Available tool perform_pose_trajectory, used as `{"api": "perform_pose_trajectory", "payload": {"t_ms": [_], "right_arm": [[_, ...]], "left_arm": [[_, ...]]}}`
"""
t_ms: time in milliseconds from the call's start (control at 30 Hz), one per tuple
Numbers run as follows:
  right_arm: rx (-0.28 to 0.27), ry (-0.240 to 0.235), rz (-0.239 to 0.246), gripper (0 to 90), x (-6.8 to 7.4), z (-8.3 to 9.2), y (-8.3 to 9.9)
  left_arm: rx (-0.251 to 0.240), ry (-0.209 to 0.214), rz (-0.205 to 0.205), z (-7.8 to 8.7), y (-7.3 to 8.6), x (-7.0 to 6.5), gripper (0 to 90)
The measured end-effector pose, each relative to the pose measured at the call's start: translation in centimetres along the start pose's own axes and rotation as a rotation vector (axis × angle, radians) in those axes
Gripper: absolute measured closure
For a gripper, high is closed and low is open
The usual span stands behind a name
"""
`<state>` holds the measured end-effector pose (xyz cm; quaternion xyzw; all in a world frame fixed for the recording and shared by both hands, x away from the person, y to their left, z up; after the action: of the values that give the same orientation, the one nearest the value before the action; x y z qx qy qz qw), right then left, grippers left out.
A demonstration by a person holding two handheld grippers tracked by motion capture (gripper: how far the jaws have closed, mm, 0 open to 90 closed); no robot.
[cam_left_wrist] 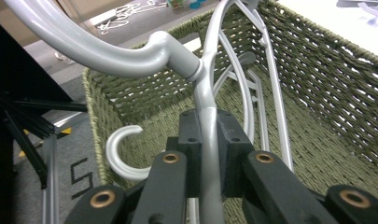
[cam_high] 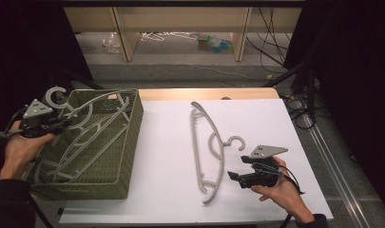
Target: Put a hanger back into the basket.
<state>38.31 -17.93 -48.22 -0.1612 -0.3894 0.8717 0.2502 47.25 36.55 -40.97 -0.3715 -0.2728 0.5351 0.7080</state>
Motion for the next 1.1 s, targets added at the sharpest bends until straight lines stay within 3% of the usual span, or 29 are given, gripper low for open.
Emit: {"api": "perform_pose_trajectory", "payload": {"t_ms": [67,167,200,233,267,300,433,667,867,900,1033,1100], "right_arm": [[0.001,-0.002,0.000,23.5,0.0,0.0,0.0],[0.004,-0.005,-0.005,23.5,0.0,0.0,0.0],[0.004,-0.003,-0.009,23.5,0.1,0.0,0.0],[0.005,-0.005,-0.008,23.5,0.1,-0.1,0.0],[0.005,-0.005,-0.008,23.5,0.1,-0.1,0.0],[0.010,-0.007,-0.001,23.5,0.2,-0.1,0.1],[0.011,-0.007,-0.003,23.5,0.2,-0.1,0.1],[0.009,-0.008,0.002,23.6,0.2,-0.3,0.1],[0.010,-0.011,0.001,23.6,0.3,-0.2,0.0],[0.009,-0.006,0.002,23.6,0.3,-0.3,0.0],[0.014,-0.013,0.009,23.6,0.4,-0.4,0.0],[0.015,-0.012,0.007,23.6,0.4,-0.4,0.0]], "left_arm": [[0.003,0.007,0.003,-0.1,0.2,0.0,81.6],[0.047,0.005,-0.031,-0.4,0.7,0.0,81.5],[0.027,0.010,0.009,-0.8,0.7,-0.2,81.5],[0.027,0.010,0.009,-0.8,0.7,-0.2,81.4],[0.067,0.012,-0.034,-0.7,1.1,0.0,81.4],[0.059,0.016,-0.012,-0.9,1.2,-0.1,81.4],[0.089,0.021,-0.014,-1.2,2.0,0.2,81.4],[0.145,0.021,-0.044,-2.6,3.1,-0.4,81.2],[0.181,-0.004,-0.021,-3.4,4.2,-0.1,81.2],[0.189,-0.024,0.000,-3.7,4.5,0.1,81.4],[0.192,-0.033,0.027,-3.9,4.7,0.5,81.3],[0.207,-0.039,0.022,-4.0,4.9,0.6,81.3]]}}
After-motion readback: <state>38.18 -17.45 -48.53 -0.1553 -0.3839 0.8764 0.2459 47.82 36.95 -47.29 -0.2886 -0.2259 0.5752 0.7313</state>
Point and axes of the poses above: each handheld gripper's, and its own axes: z roughly backward along the jaws, y roughly out of its underside, x roughly to its left, the point moved 9 cm from there along -z, roughly forward along the jaws, and after that the axes turned 12 degrees about z, right-handed, at the moved point
